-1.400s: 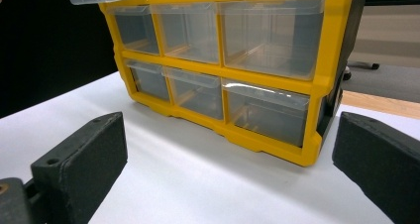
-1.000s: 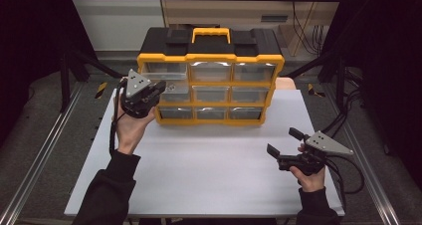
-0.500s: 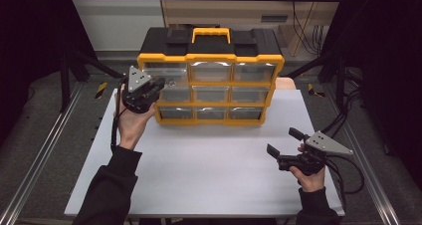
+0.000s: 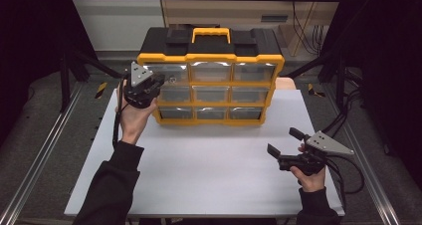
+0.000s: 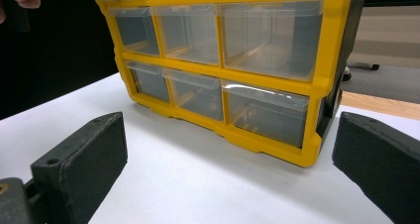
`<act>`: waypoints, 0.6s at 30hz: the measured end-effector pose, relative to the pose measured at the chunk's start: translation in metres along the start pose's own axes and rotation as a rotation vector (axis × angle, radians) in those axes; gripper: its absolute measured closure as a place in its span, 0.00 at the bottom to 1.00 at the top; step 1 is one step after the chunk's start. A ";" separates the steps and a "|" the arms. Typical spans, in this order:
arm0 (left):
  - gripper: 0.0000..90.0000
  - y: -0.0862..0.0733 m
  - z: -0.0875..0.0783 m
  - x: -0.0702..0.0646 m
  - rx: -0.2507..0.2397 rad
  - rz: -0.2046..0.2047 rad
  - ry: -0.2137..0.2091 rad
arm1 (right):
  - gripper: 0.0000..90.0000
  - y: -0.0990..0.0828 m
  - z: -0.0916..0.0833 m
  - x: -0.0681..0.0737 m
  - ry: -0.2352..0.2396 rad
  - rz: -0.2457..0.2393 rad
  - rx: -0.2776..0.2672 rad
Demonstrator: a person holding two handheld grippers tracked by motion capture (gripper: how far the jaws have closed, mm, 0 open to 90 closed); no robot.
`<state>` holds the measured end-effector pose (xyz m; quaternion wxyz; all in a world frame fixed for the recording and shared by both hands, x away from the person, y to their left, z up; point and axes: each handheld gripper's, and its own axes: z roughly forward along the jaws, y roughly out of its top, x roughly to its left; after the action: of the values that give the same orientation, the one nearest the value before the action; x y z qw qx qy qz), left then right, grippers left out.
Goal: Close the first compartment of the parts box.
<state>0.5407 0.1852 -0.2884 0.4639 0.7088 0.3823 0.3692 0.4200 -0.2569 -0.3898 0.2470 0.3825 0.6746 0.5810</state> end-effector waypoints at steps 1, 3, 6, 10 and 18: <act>0.99 0.000 0.001 0.000 0.000 -0.001 0.001 | 0.01 0.000 0.000 0.000 -0.003 0.000 0.000; 0.99 0.000 0.002 0.001 -0.001 -0.005 0.003 | 0.01 0.000 0.000 0.000 0.001 -0.003 -0.006; 0.99 0.000 0.003 0.000 0.009 -0.017 0.006 | 0.01 0.000 0.000 0.000 0.001 -0.003 -0.003; 0.99 0.001 0.006 0.001 0.012 -0.019 0.010 | 0.01 0.000 0.000 0.000 -0.002 0.000 0.000; 0.99 0.001 0.009 0.003 0.004 -0.001 0.018 | 0.01 0.000 0.000 0.000 0.001 -0.004 -0.003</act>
<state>0.5498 0.1840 -0.2899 0.4590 0.7062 0.3876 0.3746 0.4202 -0.2573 -0.3898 0.2482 0.3805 0.6747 0.5817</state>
